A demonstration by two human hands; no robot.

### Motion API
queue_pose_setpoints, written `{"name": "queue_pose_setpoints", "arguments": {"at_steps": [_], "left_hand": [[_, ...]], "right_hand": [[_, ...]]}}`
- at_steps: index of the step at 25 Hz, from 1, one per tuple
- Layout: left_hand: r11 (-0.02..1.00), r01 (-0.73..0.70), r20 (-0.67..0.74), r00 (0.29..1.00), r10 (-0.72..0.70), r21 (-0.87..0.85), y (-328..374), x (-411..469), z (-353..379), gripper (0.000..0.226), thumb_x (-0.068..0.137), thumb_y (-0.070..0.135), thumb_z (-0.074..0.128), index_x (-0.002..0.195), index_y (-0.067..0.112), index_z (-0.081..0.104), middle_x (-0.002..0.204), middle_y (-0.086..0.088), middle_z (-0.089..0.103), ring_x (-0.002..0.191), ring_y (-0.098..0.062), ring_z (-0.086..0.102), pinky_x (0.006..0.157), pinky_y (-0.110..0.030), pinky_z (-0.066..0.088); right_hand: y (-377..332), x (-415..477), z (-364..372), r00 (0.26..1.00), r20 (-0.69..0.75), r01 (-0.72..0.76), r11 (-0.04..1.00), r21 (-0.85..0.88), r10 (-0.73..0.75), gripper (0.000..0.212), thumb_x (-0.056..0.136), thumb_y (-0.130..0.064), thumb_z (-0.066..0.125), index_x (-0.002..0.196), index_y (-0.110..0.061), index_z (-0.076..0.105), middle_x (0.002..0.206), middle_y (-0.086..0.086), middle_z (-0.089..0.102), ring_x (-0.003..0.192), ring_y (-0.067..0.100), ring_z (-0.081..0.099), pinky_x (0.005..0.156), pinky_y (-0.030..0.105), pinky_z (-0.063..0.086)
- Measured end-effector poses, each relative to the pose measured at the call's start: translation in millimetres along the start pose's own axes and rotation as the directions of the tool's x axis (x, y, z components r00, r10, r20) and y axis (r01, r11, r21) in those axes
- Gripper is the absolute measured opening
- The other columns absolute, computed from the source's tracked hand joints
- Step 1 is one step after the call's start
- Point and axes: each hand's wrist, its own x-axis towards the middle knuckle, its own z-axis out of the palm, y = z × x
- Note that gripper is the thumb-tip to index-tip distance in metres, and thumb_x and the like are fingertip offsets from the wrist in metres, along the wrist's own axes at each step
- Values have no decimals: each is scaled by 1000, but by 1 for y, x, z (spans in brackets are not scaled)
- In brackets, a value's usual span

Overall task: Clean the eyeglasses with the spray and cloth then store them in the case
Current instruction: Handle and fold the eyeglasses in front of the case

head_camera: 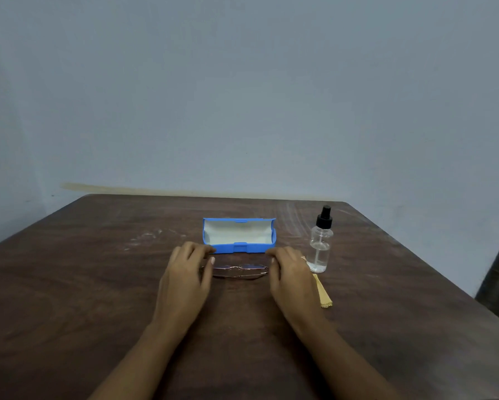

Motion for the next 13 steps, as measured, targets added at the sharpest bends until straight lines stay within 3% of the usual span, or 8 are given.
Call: {"name": "queue_pose_setpoints", "arguments": {"at_steps": [3, 8, 11, 13], "left_hand": [[992, -118, 4, 993, 118, 41, 19, -3, 6, 24, 84, 29, 43, 94, 20, 63, 88, 4, 60, 83, -11, 44, 70, -20, 36], [962, -271, 96, 957, 273, -32, 54, -3, 27, 20, 80, 28, 47, 90, 22, 63, 86, 7, 63, 81, -10, 47, 70, -20, 38], [937, -350, 167, 922, 348, -21, 74, -4, 42, 14, 72, 24, 64, 86, 28, 65, 84, 13, 66, 79, -10, 57, 65, -20, 38], [911, -411, 224, 886, 406, -25, 84, -4, 49, 25, 62, 25, 73, 84, 33, 66, 84, 17, 67, 78, -7, 60, 65, -18, 41]], "right_hand": [[-1, 2, -7, 997, -61, 37, 997, -70, -42, 32, 80, -13, 36, 91, -10, 66, 86, 5, 67, 77, 24, 63, 65, 33, 51], [17, 1, -25, 996, -76, -39, 999, -37, 36, 40, 77, -19, 30, 91, -12, 67, 88, 4, 68, 82, 23, 62, 73, 29, 47], [37, 1, -35, 996, -34, -81, 996, 24, 82, 41, 77, -21, 30, 90, -11, 68, 90, 7, 67, 84, 25, 61, 73, 19, 37], [50, -2, -42, 996, 3, -89, 995, 45, 89, 41, 77, -22, 31, 89, -9, 68, 91, 8, 67, 86, 24, 59, 70, 14, 33]]}}
